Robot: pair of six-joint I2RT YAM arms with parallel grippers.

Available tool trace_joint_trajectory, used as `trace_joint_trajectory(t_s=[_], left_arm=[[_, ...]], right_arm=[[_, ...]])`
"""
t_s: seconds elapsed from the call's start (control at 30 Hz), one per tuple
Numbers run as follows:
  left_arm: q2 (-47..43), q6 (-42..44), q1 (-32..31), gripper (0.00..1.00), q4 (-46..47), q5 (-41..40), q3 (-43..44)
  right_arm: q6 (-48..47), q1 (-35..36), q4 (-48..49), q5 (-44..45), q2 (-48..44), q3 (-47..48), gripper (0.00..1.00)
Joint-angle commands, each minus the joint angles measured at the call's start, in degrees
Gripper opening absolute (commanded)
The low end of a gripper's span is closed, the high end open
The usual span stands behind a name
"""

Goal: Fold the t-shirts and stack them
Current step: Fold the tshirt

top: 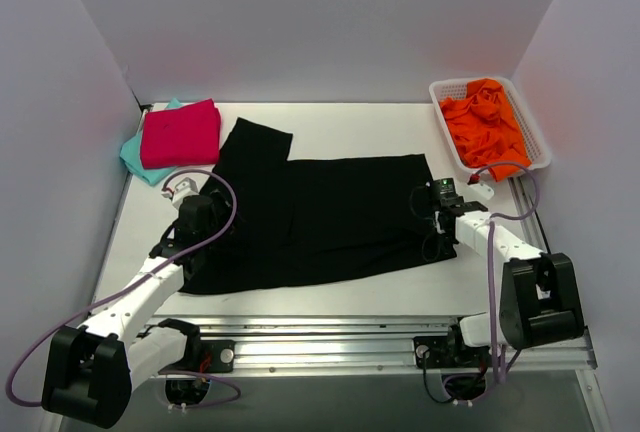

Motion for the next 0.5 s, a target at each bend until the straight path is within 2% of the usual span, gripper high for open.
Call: trace_joint_trajectory(t_s=[0.0,0.1,0.23,0.47], left_arm=[[-0.82,0.18,-0.25,0.94,0.27,-1.24,1.34],[-0.82,0.36,-0.16,0.94,0.71,-1.15,1.25],[-1.52,1.06,-0.25,0.94,0.45,-1.68,1.6],[-0.3,3.87,-0.16,0.94,3.78,-1.33,6.43]], right_arm=[[1.49,-1.17,-2.72,4.92,2.87,3.0,0.45],[1.14,-1.17,-1.05,3.95,4.81,4.32,1.0],[0.26,-0.47,0.63,2.89,3.59,6.17,1.0],[-3.17,6.38,3.87,2.81,-3.97,8.28,0.99]])
